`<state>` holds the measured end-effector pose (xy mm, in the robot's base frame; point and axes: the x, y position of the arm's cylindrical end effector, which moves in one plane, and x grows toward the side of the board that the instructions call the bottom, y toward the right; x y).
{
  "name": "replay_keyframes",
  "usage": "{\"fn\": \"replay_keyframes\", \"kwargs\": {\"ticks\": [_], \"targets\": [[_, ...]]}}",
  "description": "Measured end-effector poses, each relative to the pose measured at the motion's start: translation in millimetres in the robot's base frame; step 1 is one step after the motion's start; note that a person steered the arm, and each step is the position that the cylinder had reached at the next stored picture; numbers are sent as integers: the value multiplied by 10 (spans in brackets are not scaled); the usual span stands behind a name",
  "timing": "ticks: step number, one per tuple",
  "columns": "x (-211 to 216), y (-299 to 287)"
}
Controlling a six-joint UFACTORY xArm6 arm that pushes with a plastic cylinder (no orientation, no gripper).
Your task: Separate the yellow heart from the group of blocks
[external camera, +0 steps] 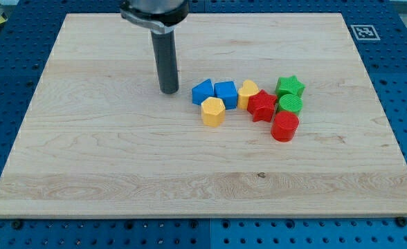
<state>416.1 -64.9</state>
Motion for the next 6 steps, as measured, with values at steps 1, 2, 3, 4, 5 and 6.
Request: {"fn": "replay_keyframes", "kwargs": {"ticks": [1, 2, 3, 4, 5, 6], "targets": [[476, 0], [948, 226], [986, 943], [801, 1452], [611, 1472], [303, 1472]]}}
